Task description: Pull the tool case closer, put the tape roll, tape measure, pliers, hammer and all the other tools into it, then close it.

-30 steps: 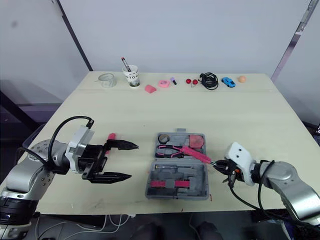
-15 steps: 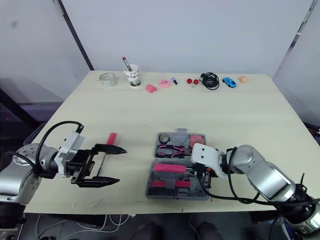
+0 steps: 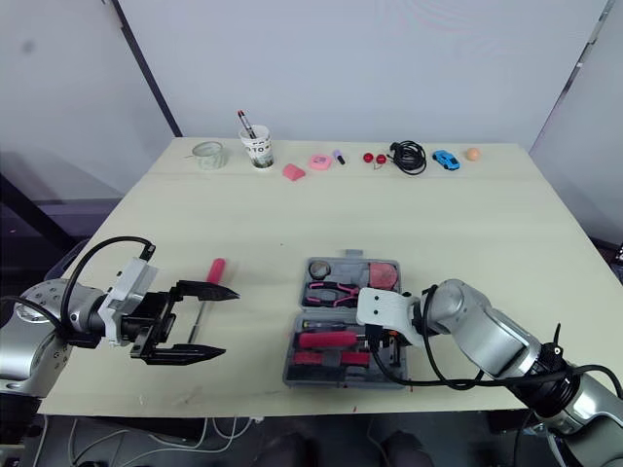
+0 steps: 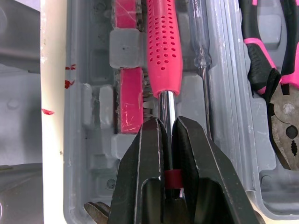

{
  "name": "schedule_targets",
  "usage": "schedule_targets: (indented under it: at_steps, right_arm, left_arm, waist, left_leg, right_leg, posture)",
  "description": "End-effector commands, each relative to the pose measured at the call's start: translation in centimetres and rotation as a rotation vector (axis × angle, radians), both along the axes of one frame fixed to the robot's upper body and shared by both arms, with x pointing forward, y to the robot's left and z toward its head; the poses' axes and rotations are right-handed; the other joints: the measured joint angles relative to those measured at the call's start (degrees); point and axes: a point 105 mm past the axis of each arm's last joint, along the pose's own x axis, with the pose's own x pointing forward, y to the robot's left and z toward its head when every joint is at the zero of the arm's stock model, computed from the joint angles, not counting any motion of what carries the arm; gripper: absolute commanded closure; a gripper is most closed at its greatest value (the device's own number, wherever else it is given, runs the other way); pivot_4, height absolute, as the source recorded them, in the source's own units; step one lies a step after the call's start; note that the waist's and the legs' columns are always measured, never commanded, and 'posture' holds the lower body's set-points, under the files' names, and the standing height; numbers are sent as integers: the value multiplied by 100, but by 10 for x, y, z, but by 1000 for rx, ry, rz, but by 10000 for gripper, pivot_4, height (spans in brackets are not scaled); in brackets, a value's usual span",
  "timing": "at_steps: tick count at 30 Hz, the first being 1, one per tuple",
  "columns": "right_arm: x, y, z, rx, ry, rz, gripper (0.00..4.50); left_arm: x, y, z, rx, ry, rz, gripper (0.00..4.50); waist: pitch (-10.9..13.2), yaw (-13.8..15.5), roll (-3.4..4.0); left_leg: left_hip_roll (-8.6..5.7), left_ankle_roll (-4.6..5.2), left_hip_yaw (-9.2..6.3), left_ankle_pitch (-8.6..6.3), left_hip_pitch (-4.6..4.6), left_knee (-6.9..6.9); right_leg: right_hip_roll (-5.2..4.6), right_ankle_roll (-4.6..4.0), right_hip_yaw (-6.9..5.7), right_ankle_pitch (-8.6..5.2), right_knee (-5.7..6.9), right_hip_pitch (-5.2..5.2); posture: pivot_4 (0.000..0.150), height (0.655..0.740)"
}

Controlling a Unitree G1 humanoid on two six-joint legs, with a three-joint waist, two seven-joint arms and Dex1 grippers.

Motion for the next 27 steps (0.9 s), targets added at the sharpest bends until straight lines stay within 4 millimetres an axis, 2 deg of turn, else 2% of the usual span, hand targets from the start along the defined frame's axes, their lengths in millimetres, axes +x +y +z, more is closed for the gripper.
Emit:
schedule_targets:
  at_steps: [1,7,16,18,20,21,23,27]
  right_arm:
    - [2,5,3,-2,-40,28,44337]
    - [5,13,-4,4,-44,43,44337]
    - [7,12,-9,-4,-52,56,44337]
    - [7,12,-7,2,-56,54,35294]
    - [8,12,-7,2,-63,53,29267]
    - [8,12,-7,2,-65,53,22730]
    - [8,11,-5,12,-66,45,14697]
    - [8,9,3,60,-63,22,14697]
  left_arm:
    - [-6,3,4,18,-7,-57,0]
    - [-3,6,1,31,-11,-50,0]
    - [-4,3,0,23,-12,-64,0]
    - [-4,2,0,21,-11,-66,0]
    - [-5,1,0,19,-11,-70,0]
    - [-5,1,-1,18,-11,-71,0]
    - [-5,0,0,15,-11,-74,0]
    - [-5,-3,2,2,-18,-85,0]
  waist:
    - [0,-2,0]
    - [0,-6,-1]
    - [0,-5,-1]
    - [0,-5,-1]
    - [0,-5,-1]
    - [0,-5,-1]
    - [-1,-5,-1]
    - [-1,-4,-1]
  left_leg:
    - [0,0,0,0,0,0]
    - [0,0,0,0,2,0]
    - [0,0,2,0,2,0]
    - [0,0,2,0,2,0]
    - [0,0,1,0,2,0]
    - [0,0,1,0,2,0]
    - [0,0,2,0,2,0]
    - [0,0,2,0,2,0]
  right_leg:
    - [0,0,0,0,0,0]
    - [1,0,-1,0,3,0]
    - [0,1,0,0,3,0]
    - [0,1,0,0,3,0]
    - [0,1,-1,0,3,0]
    - [0,0,0,0,3,0]
    - [0,1,0,0,3,0]
    - [0,2,0,1,3,0]
  posture:
    - [1500,7400]
    - [1500,7400]
    - [1500,7400]
    - [1500,7400]
    - [1500,7400]
    - [1500,7400]
    - [1500,7400]
    - [1500,7400]
